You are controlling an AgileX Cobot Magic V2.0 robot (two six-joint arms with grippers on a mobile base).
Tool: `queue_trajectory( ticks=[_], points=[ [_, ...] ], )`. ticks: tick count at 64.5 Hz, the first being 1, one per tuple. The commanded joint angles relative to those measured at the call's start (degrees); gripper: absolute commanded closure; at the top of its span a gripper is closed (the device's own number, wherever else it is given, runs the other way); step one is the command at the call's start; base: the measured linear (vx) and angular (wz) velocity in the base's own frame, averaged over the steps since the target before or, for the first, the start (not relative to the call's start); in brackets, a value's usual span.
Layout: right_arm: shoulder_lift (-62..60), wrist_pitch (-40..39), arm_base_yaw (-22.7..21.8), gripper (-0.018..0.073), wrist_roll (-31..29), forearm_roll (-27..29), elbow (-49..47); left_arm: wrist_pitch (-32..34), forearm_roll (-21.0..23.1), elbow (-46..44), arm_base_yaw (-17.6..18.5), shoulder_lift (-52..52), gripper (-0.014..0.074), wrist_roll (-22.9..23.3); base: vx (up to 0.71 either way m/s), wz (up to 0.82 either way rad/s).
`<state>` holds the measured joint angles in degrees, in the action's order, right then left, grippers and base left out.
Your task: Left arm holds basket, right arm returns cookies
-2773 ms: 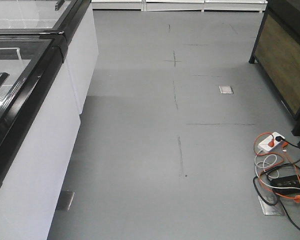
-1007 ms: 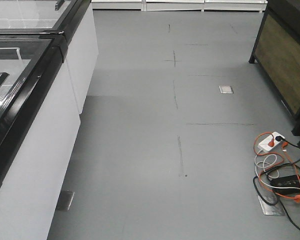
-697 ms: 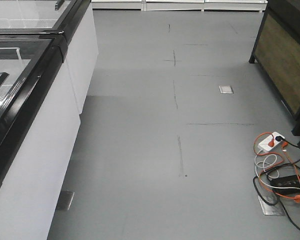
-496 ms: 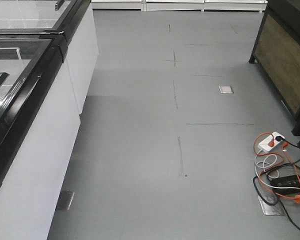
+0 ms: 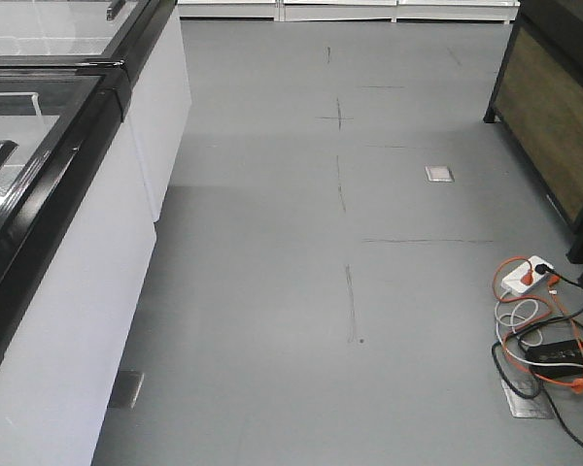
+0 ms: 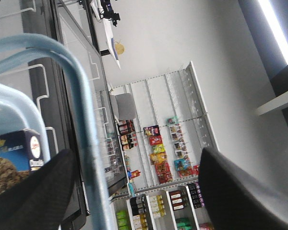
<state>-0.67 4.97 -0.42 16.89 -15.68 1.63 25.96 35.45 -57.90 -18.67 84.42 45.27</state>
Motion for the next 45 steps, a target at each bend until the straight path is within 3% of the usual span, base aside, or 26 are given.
queue_trajectory(
  ticks=[1, 18, 28, 42, 45],
  points=[
    [-0.6, -4.4, -0.3, 0.0563, -0.5, -0.6, 1.2, 3.1, -1.6, -3.5, -0.1, -1.2, 0.0101, 0.4, 0.00, 0.00],
    [-0.6, -4.4, -0.3, 0.0563, -0.5, -0.6, 1.2, -0.8, -1.6, -5.7, -0.1, 0.9, 0.0202, 0.5, 0.00, 0.00],
    [-0.6, -4.4, -0.3, 0.0563, -0.5, -0.6, 1.2, 0.4, -1.6, -5.7, -0.1, 0.8, 0.0356, 0.5, 0.00, 0.00],
    [-0.6, -4.4, -0.3, 0.0563, -0.5, -0.6, 1.2, -4.5, -3.4, -5.7, -0.1, 0.1, 0.0604, 0.5, 0.00, 0.00],
    [-0.6, -4.4, -0.3, 0.0563, -0.5, -0.6, 1.2, -4.6, -4.3, -5.7, -0.1, -0.2, 0.0606, 0.5, 0.00, 0.00]
  ],
)
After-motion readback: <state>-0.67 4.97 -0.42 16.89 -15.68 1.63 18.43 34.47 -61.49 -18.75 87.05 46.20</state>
